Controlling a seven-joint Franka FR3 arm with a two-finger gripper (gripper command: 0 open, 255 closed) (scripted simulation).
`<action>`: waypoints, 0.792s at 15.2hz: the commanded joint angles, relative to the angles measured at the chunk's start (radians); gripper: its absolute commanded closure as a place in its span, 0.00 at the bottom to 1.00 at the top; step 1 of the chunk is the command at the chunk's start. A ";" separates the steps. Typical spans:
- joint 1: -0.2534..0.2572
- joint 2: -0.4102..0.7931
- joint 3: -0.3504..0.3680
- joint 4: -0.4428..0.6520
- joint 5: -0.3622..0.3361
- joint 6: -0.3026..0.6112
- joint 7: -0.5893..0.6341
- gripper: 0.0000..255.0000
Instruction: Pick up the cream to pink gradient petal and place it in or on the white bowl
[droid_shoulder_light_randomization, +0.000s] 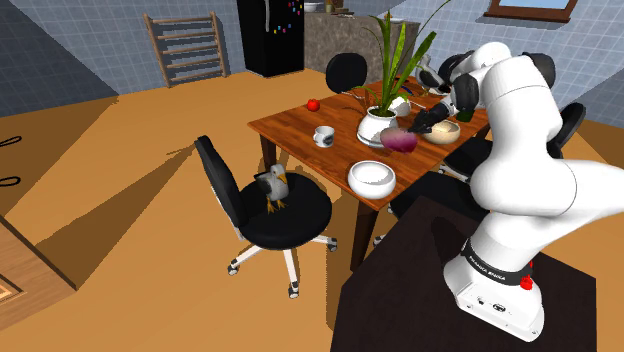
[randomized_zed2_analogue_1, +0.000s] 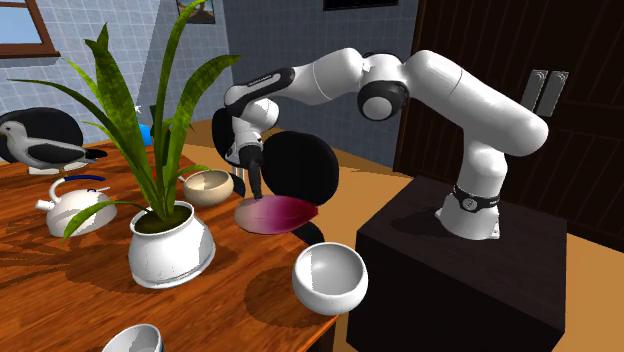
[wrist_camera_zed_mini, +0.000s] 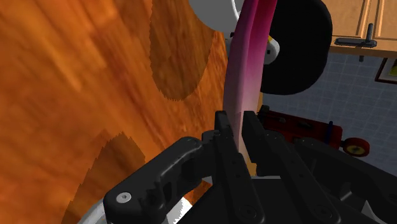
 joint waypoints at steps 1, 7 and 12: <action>0.002 -0.018 -0.003 -0.005 -0.003 -0.009 0.009 1.00; 0.107 -0.169 -0.034 -0.256 -0.030 0.048 -0.052 1.00; 0.249 -0.350 -0.064 -0.568 -0.055 0.157 -0.116 1.00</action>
